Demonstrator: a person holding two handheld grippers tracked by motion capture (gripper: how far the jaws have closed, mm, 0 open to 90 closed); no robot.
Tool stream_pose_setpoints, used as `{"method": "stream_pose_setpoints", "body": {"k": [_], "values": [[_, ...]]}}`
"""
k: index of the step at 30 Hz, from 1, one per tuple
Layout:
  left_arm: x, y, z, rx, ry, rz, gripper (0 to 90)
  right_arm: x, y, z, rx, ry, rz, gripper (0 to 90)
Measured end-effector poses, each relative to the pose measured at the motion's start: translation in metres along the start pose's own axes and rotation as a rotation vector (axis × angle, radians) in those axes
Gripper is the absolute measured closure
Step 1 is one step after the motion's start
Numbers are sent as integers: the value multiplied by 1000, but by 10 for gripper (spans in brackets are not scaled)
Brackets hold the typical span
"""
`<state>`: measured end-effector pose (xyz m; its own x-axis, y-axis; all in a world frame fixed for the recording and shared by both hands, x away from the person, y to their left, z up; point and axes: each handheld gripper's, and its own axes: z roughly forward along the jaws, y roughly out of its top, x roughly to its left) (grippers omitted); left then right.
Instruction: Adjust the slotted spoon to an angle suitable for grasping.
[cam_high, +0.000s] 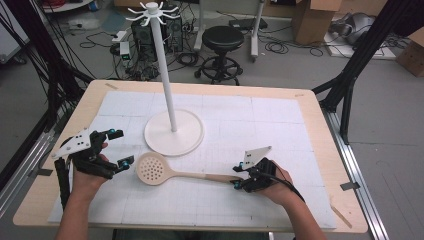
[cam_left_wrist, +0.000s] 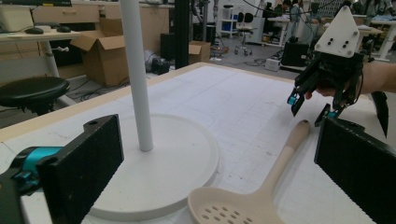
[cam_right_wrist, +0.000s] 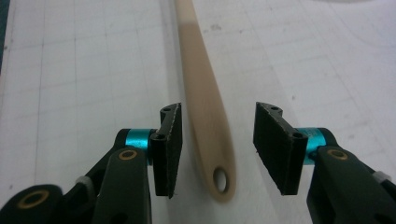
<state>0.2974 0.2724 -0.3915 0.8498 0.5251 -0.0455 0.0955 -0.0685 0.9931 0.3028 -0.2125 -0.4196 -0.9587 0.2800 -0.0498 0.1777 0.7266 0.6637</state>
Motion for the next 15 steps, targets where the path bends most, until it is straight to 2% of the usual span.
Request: {"method": "stream_pose_setpoints", "body": {"k": [4,5,6,7,8,9,13,14,15], "values": [[1,-1,0,9,-3,-1,18,-1,-2,7,27,28,-9,567],[1,-1,0,9,-3,0,18,0,-1,11,48,34,-28,612],[1,-1,0,8,-2,0,18,2,0,14,66,21,-45,654],[1,-1,0,6,-2,-2,18,1,1,16,66,31,-63,663],[1,-1,0,4,-5,-1,18,1,3,17,67,46,-57,665],[1,0,1,3,-5,0,18,1,7,20,68,46,-76,667],[0,1,0,-10,-7,1,18,2,15,26,70,60,-99,669],[0,1,0,-11,-6,1,18,3,23,33,68,71,-126,669],[0,1,-1,-11,-6,2,18,3,23,33,68,71,-126,669]]}}
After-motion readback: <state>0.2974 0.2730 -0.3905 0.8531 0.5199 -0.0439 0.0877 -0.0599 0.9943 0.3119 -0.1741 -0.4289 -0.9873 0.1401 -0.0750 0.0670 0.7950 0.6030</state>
